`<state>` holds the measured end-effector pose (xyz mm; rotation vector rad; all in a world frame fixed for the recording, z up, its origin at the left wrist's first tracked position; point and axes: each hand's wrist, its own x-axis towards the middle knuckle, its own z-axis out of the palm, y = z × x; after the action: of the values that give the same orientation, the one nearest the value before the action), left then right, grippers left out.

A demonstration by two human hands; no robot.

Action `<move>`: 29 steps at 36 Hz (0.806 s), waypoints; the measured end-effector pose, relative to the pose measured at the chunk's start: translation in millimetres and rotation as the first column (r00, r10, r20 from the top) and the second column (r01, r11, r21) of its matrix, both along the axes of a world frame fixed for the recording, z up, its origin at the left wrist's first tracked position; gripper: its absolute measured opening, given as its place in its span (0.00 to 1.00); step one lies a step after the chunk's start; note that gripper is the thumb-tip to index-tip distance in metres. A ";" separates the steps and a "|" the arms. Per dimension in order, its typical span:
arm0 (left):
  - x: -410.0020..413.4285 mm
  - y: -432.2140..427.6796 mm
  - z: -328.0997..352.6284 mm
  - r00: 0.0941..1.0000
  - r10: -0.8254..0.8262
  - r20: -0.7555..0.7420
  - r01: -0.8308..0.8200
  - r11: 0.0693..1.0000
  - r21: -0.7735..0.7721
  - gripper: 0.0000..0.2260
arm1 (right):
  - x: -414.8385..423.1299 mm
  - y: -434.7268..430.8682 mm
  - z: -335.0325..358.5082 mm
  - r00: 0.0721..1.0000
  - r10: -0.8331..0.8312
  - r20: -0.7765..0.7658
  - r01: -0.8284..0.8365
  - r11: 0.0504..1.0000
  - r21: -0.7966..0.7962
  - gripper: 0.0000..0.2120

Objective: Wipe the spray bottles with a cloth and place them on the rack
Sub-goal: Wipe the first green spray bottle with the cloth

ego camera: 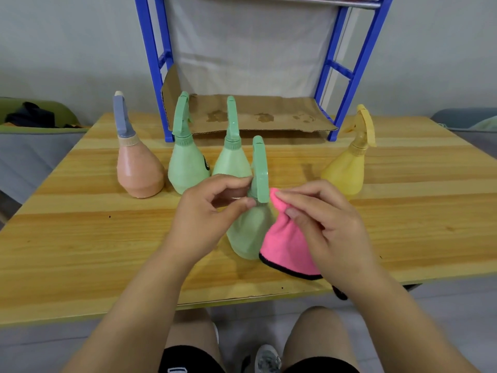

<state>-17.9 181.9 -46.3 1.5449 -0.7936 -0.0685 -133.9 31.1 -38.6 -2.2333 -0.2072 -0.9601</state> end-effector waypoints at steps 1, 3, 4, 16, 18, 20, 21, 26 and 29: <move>0.7 1.3 -2.4 1.000 -0.005 -0.026 0.005 1.000 0.008 0.15 | -1.0 0.7 -2.1 1.000 -0.027 -0.016 0.028 0.999 0.043 0.13; 1.2 3.6 -7.6 0.998 -0.011 -0.055 0.014 0.999 0.043 0.17 | -2.3 2.9 -5.7 0.995 -0.072 -0.071 0.083 0.984 0.158 0.13; 0.9 4.5 -10.6 0.998 -0.016 -0.066 0.020 0.998 0.063 0.17 | -2.3 4.8 -7.2 0.992 -0.085 -0.098 0.105 0.970 0.219 0.13; 2.7 8.3 -32.4 0.960 -0.174 -0.218 0.212 0.964 0.163 0.26 | 15.4 31.7 -35.0 0.979 -0.183 -0.090 0.203 0.855 0.477 0.16; 1.8 6.3 -34.3 0.961 -0.176 -0.215 0.214 0.962 0.170 0.26 | 17.2 32.4 -38.5 0.975 -0.191 -0.118 0.224 0.842 0.491 0.16; 0.7 3.9 -35.6 0.965 -0.147 -0.215 0.189 0.963 0.191 0.27 | 18.4 30.9 -41.6 0.968 -0.196 -0.154 0.246 0.854 0.458 0.17; 0.6 2.6 -36.3 0.969 -0.124 -0.215 0.169 0.964 0.206 0.27 | 18.8 29.6 -43.0 0.966 -0.193 -0.173 0.250 0.869 0.428 0.18; -0.6 -2.9 -36.9 0.978 -0.073 -0.195 0.112 0.973 0.200 0.27 | 17.4 21.7 -49.9 0.943 -0.105 -0.317 0.195 0.944 0.268 0.25; -2.1 -4.9 -35.2 0.978 -0.091 -0.185 0.127 0.973 0.191 0.27 | 18.0 21.8 -54.1 0.936 -0.092 -0.339 0.183 0.952 0.247 0.27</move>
<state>-20.0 176.9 -81.4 1.6591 -0.7480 -0.3723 -115.9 52.8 -92.6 -2.1248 0.2248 -0.6316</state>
